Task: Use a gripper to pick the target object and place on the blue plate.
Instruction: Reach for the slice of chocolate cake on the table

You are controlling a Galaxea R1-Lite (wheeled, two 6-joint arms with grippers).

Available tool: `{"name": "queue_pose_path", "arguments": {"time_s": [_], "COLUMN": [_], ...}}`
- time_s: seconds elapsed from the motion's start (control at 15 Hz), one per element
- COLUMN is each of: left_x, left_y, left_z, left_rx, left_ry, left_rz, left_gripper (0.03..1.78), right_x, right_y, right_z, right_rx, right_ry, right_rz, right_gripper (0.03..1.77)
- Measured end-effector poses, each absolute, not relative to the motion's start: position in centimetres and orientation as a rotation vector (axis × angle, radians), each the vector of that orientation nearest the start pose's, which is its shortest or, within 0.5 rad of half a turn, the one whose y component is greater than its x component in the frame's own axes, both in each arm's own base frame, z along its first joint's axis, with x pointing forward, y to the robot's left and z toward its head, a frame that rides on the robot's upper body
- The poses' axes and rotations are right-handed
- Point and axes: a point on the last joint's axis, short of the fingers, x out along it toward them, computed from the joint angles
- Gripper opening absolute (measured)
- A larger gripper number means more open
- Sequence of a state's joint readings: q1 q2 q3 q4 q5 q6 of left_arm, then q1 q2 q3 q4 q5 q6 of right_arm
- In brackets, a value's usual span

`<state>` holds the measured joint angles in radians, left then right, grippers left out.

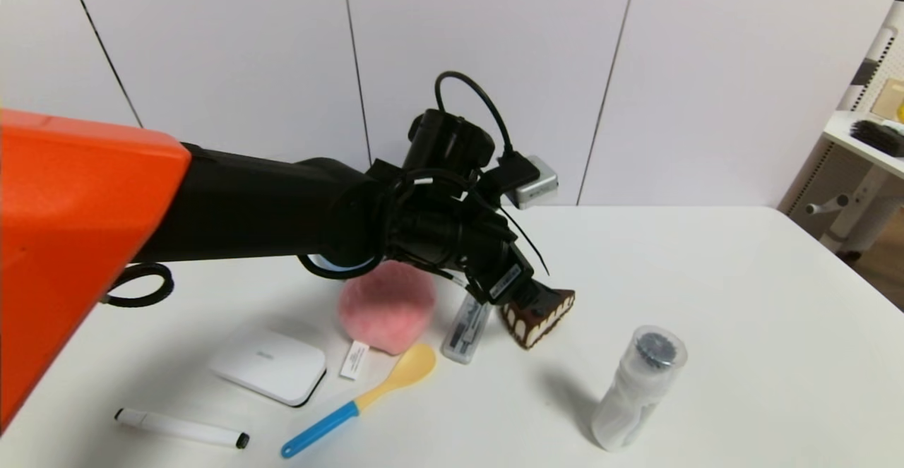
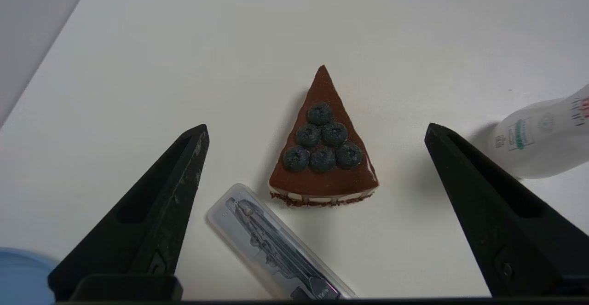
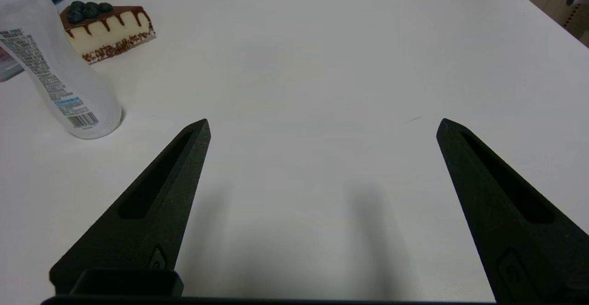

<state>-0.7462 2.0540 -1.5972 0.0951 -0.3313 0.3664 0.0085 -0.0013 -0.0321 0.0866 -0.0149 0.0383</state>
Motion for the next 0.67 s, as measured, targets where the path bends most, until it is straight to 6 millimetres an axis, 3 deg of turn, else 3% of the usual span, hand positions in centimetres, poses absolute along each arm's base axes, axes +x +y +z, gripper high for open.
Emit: {"name": "queue_pose_path", "arguments": {"time_s": [0.33,0.67], "left_x": [31.4,31.5], "left_y": [-30.5,-31.6], "left_z": [16.8,14.8], "left_rx": [0.448,0.465], "left_ry": [0.398,0.443], "left_rz": [-1.143,-1.141], "left_gripper": [1.69,1.69], "right_x": [-2.6,-2.6], "right_y": [-0.1,-0.1], "right_z": [7.5,7.6], "right_rx": [0.037,0.037], "right_ry": [0.053,0.053], "right_rz": [-0.007,-0.008], "right_gripper": [1.7,1.7]}}
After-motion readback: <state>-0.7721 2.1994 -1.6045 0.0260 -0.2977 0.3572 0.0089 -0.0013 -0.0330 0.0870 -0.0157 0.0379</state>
